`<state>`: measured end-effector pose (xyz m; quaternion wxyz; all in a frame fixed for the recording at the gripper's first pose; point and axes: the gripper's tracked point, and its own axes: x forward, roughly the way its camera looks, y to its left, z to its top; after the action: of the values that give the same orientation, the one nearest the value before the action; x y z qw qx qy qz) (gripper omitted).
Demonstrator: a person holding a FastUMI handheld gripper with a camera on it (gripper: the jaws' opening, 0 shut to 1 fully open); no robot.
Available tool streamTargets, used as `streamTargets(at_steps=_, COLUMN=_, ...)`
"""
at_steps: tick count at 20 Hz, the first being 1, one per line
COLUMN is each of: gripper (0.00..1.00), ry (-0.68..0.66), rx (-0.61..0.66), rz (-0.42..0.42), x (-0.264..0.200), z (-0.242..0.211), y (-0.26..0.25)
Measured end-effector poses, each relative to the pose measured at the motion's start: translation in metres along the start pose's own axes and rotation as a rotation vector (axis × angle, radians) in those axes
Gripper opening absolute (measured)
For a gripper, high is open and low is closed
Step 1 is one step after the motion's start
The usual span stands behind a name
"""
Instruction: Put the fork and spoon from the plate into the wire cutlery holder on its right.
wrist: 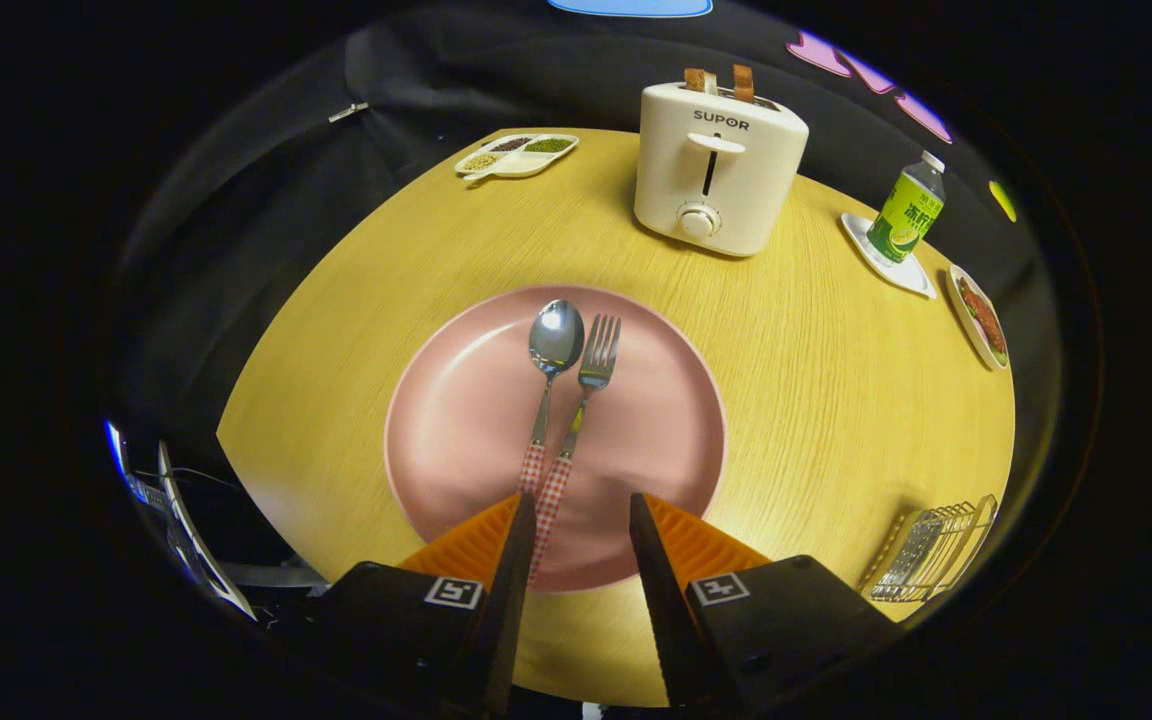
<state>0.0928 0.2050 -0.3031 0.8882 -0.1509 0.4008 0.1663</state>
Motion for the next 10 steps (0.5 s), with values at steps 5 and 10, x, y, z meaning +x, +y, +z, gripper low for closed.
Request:
streamTargets(at_steps=5, gripper=0.58, ry=0.025, rx=0.021, rz=0.019, x=0.008, z=-0.003, y=0.005)
streamTargets(at_steps=10, gripper=0.5, ry=0.089, rx=0.009, rz=0.025, x=0.017, z=-0.015, y=0.008)
